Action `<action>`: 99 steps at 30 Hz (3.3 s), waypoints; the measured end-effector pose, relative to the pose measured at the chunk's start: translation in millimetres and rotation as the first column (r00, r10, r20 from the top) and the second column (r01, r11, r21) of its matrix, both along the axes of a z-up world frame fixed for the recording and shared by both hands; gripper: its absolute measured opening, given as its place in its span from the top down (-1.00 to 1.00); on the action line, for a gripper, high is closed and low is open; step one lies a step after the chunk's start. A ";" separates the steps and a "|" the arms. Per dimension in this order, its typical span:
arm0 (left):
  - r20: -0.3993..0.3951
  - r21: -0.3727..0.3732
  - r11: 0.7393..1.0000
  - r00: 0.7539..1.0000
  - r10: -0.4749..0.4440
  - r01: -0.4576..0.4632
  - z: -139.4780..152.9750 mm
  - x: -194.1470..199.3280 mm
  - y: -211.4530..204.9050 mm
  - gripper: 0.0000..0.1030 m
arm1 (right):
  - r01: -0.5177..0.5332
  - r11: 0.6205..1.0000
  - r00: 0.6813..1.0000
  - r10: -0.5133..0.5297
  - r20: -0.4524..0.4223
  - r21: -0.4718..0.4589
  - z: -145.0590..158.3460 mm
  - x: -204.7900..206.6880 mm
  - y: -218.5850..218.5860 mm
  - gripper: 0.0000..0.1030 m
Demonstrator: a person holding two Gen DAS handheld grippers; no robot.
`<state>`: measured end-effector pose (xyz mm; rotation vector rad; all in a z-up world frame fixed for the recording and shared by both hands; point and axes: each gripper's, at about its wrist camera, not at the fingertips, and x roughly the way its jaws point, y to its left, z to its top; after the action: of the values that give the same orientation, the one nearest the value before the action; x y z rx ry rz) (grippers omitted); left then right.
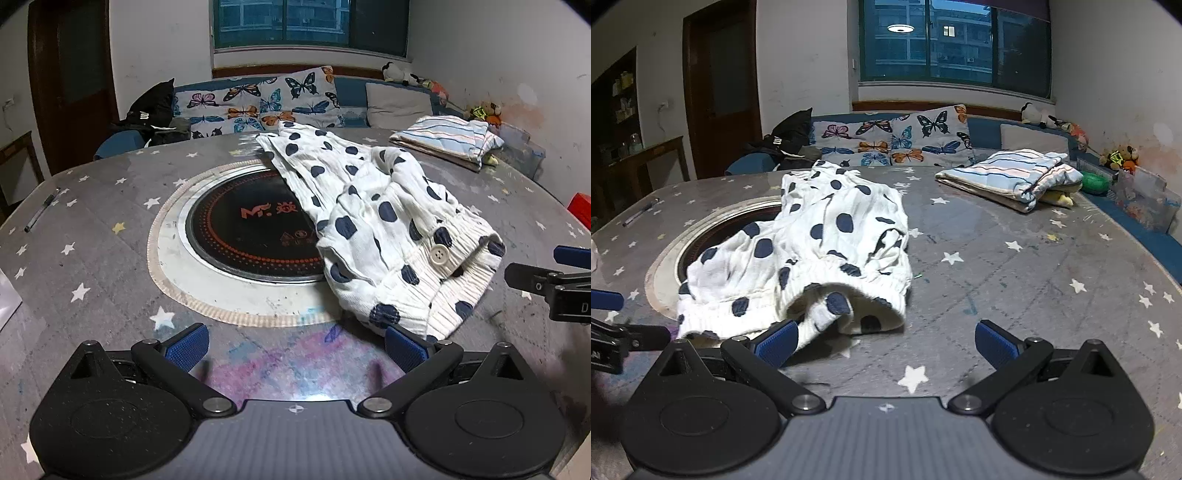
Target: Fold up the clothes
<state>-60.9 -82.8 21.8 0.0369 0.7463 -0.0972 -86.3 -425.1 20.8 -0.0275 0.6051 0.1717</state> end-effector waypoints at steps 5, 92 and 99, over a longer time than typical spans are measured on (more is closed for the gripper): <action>0.004 -0.001 1.000 1.000 -0.011 0.011 1.4 -2.6 -3.7 -1.00 | -0.013 1.000 1.000 0.013 -0.004 0.009 -0.1 -2.8 3.0 -0.99; -0.082 -0.150 0.987 0.994 -0.073 0.060 -3.4 58.7 -19.0 -0.23 | -0.012 0.984 0.993 0.033 -0.115 0.178 -1.1 93.0 -21.2 -0.63; -0.077 -0.210 0.974 0.992 -0.100 0.082 -2.8 58.8 -16.3 0.58 | -0.002 0.957 0.979 0.062 -0.194 0.292 -13.5 103.9 -31.6 0.02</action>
<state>-2.2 -99.1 19.0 -0.1323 0.8190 -0.2653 17.6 -456.7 7.3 0.2677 0.7772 0.2964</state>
